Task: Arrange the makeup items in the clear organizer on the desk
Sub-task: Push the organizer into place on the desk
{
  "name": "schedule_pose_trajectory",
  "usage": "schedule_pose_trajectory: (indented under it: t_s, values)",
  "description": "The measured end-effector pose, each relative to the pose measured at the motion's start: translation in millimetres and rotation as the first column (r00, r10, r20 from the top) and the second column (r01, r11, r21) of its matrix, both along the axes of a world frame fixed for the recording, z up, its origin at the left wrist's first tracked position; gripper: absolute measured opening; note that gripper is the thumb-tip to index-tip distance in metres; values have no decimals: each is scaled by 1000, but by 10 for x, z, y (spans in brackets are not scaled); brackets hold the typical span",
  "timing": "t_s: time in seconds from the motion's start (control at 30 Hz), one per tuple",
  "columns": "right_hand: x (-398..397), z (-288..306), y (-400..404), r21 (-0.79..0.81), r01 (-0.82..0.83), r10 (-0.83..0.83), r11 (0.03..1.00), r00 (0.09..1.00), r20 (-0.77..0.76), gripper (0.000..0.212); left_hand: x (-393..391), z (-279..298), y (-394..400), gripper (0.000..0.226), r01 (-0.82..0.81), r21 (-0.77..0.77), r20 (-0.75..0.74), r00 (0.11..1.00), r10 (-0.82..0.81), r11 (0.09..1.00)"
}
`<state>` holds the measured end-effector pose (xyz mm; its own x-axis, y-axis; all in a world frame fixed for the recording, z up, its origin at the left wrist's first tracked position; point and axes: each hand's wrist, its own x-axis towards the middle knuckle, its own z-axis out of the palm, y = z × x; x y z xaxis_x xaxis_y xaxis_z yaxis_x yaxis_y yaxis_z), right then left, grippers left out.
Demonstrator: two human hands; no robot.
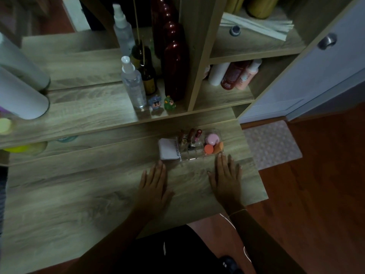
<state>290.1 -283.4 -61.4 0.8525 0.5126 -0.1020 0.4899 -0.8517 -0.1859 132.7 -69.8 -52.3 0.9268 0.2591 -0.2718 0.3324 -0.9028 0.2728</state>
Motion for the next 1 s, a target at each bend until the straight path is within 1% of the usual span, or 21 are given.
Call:
schedule_pose_trajectory:
  t_s: [0.2,0.33,0.5,0.7,0.9,1.0]
  values:
    - [128,42,25,5,23,-23,1000,1000,-7,68,138,26,-37,78,24,-12,-29,999,-24,1000]
    - [205,73,53,20,45,-45,999,999,-21,69,216,25,-58,78,24,-9,-21,999,-24,1000]
    - [272,91,81,6,67,-67,998,997,-32,69,325,26,-34,78,56,33,-43,998,-54,998]
    - [360,160,146,4,68,-68,998,997,-32,70,370,56,-31,75,84,34,-27,996,-83,996]
    - [356,158,142,-15,60,-60,998,998,-33,72,395,81,-39,75,62,-10,-11,998,-62,998]
    - [354,156,144,-20,63,-64,998,997,-42,73,384,67,-48,74,65,31,-27,998,-64,997]
